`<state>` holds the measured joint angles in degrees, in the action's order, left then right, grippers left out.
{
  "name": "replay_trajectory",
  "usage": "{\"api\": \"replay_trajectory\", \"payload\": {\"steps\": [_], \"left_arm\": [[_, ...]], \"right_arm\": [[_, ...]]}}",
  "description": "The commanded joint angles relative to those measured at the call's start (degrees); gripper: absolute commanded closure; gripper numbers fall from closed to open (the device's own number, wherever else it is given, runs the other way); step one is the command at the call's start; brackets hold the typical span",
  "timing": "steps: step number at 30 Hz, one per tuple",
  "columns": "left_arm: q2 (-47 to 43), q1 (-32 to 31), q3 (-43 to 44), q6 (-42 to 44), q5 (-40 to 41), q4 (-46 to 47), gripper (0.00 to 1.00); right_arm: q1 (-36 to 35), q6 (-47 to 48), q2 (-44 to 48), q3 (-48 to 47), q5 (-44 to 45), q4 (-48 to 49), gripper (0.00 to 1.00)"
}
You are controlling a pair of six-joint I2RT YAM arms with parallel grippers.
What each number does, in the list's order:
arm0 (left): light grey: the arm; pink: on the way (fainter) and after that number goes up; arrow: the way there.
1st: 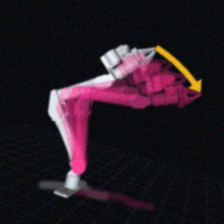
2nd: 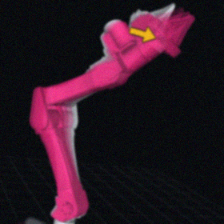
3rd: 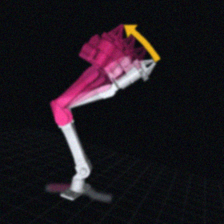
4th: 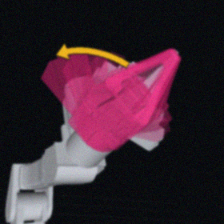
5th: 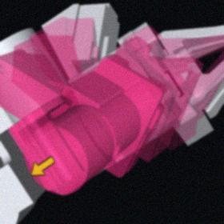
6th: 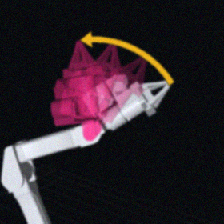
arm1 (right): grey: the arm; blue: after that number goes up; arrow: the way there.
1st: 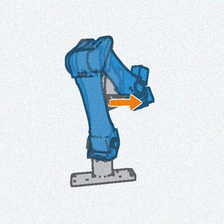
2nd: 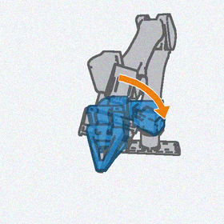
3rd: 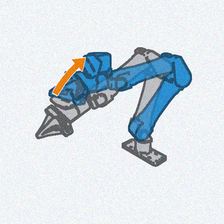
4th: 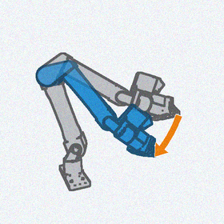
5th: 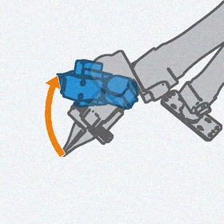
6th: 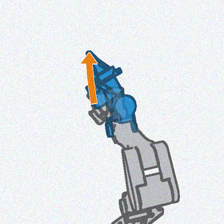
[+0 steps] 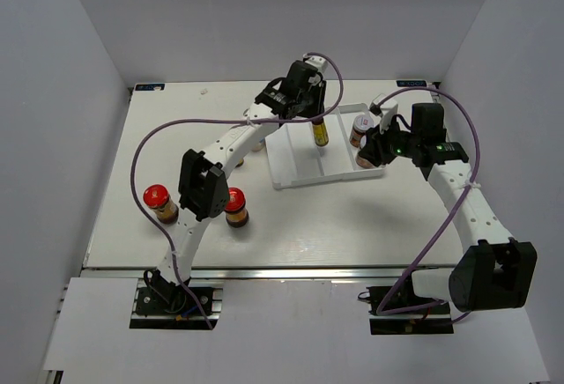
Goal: Organize the condiment bottles
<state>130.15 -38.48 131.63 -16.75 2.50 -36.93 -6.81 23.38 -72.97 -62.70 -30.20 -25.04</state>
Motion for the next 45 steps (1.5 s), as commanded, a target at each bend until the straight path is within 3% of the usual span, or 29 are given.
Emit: {"api": "replay_trajectory", "payload": {"steps": [1, 20, 23, 27, 31, 34, 45], "left_arm": [[-2.4, -0.8, 3.4, -0.6, -0.5, 8.9, 1.0], [5.8, -6.7, 3.5, 6.7, 11.6, 10.5, 1.0], [6.2, -7.0, 3.5, 7.5, 12.6, 10.3, 0.91], [6.5, -7.1, 3.5, 7.6, 13.1, 9.2, 0.57], [6.1, -7.5, 3.1, 7.5, 13.3, 8.7, 0.32], [5.3, -7.7, 3.1, 7.3, 13.1, 9.0, 0.23], [-4.6, -7.8, 3.4, 6.5, 15.8, 9.2, 0.16]], "right_arm": [[0.4, -1.1, 1.5, 0.6, 0.3, 2.7, 0.54], [0.5, -3.2, 4.2, 4.9, 0.8, 5.0, 0.42], [0.5, -3.2, 4.4, 5.3, 1.0, 5.2, 0.38], [0.5, -3.2, 4.9, 5.6, 1.3, 5.2, 0.33], [0.6, -2.6, 5.3, 6.1, 1.4, 5.0, 0.3], [0.6, -1.7, 5.6, 6.1, 1.4, 4.5, 0.28], [0.0, 10.1, 6.6, 4.6, -8.9, -2.3, 0.27]]}}
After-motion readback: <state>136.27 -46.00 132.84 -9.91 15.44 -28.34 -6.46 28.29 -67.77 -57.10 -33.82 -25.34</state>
